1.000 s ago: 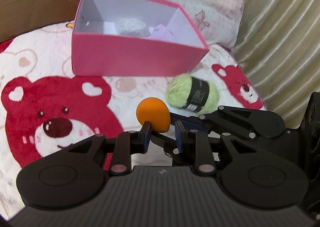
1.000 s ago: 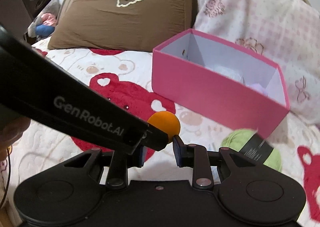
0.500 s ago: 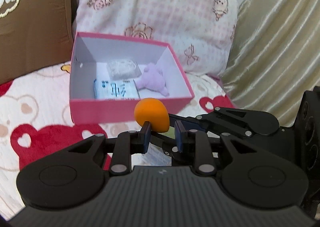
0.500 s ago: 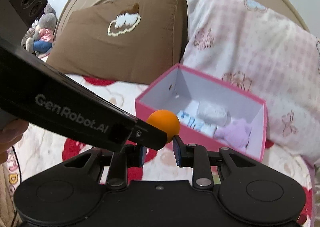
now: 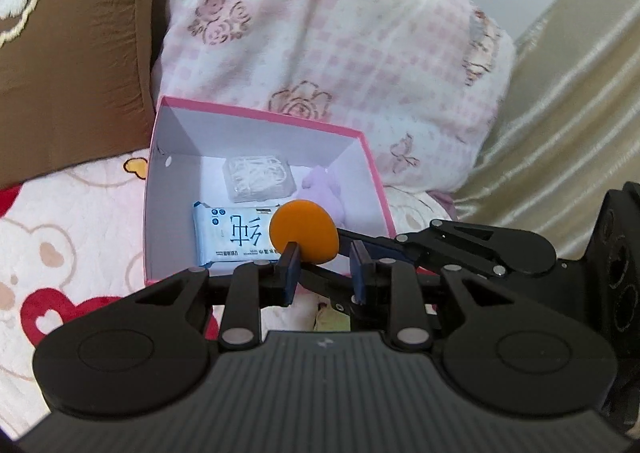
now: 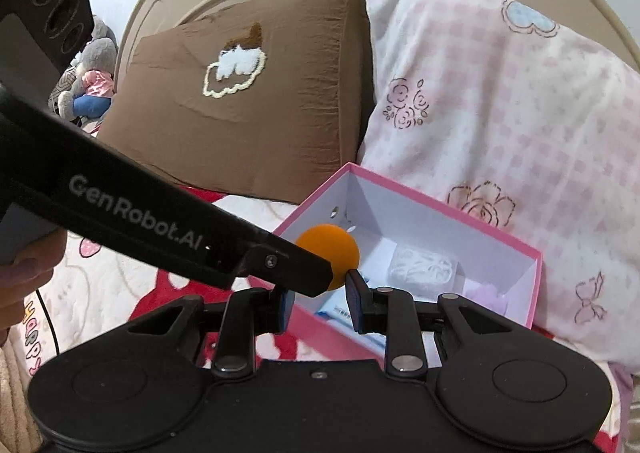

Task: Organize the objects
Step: 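Carry the orange sponge with the left gripper over the pink box, then lower the sponge into the pink box and open the left gripper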

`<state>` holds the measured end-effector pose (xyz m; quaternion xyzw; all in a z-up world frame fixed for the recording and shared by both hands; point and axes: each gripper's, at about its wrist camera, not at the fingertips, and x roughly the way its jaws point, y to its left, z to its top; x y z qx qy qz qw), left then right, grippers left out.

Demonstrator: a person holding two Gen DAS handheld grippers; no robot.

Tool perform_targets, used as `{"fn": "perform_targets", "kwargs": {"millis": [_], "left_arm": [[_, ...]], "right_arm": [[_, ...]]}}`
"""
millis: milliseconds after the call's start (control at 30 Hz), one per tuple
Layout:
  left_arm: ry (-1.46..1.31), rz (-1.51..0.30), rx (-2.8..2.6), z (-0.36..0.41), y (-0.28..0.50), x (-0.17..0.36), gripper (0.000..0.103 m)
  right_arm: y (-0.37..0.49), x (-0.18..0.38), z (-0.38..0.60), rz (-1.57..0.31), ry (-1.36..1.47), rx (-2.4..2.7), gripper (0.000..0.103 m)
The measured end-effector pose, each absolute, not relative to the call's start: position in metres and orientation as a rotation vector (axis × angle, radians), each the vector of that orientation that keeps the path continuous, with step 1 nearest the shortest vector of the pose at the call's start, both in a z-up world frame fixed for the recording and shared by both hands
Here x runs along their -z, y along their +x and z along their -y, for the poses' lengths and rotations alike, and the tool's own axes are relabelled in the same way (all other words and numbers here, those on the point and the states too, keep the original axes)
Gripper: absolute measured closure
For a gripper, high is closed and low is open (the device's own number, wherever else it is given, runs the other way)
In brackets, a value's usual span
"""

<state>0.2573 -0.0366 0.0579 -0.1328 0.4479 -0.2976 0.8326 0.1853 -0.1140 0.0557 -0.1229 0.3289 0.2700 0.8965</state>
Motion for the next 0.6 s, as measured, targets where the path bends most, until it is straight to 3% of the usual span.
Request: {"fn": "perform_targets", "kwargs": {"millis": [367,600], "left_arm": [[-0.314,-1.068,0.469,0.051,0.337,-0.03,0.076],[-0.33,-1.053,0.406,0.058,0.364,0.001,0.075]], "right_arm": [[0.269,-0.039,0.115,-0.811,-0.168,-0.636,0.071],[0.308,-0.01,0.114,-0.868,-0.073,-0.614,0.071]]}}
